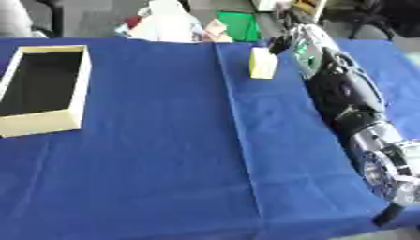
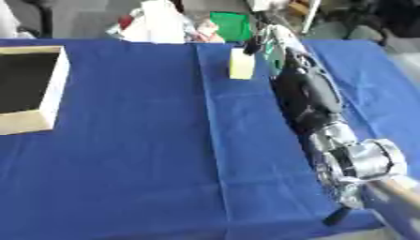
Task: Pick up objects on the table and place them in the box.
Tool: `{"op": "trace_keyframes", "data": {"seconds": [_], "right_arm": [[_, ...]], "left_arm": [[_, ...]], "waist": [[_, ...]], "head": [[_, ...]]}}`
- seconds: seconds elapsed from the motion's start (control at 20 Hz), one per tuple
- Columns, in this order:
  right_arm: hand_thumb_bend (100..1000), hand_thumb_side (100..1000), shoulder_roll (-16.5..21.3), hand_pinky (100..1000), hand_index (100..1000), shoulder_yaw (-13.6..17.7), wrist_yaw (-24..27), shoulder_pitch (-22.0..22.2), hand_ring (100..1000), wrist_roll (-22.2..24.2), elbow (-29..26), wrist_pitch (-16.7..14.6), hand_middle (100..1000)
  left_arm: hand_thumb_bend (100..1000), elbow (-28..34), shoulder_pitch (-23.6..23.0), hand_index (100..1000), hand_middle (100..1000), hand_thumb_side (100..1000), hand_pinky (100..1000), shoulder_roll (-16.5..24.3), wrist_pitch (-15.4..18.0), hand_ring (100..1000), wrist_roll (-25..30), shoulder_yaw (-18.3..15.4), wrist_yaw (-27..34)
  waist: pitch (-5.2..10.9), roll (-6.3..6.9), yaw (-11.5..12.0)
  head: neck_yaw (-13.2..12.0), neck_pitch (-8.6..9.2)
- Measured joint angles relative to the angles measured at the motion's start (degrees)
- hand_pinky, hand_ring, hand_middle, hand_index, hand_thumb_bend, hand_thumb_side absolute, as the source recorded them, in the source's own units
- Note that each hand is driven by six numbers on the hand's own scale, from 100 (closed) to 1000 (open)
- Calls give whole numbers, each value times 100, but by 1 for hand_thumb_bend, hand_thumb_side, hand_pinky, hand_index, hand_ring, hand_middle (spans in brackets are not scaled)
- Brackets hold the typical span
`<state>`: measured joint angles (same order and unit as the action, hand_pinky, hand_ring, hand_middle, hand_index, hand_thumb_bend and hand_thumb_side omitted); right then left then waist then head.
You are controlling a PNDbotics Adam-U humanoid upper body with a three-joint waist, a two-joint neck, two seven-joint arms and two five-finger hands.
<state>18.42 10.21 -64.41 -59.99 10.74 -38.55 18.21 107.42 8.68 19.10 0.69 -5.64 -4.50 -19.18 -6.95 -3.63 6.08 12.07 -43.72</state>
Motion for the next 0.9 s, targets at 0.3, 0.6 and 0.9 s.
{"op": "trace_keyframes", "data": {"seconds": [0.3,0.6,0.9], "right_arm": [[100,120,-1,852,973,0,0,1,1000,-10,1,10,968],[100,118,-4,852,973,0,0,4,1000,-12,24,28,968],[100,122,-10,852,974,0,0,38,1000,6,117,66,968]], "left_arm": [[100,0,0,741,370,144,855,0,1,511,1,0,0],[100,0,0,742,370,144,855,0,1,511,1,0,0],[100,0,0,742,370,144,855,0,1,511,1,0,0]], "waist": [[-5,4,0],[-5,4,0],[-7,4,1]], "head": [[-61,0],[-61,0],[-55,0]]}}
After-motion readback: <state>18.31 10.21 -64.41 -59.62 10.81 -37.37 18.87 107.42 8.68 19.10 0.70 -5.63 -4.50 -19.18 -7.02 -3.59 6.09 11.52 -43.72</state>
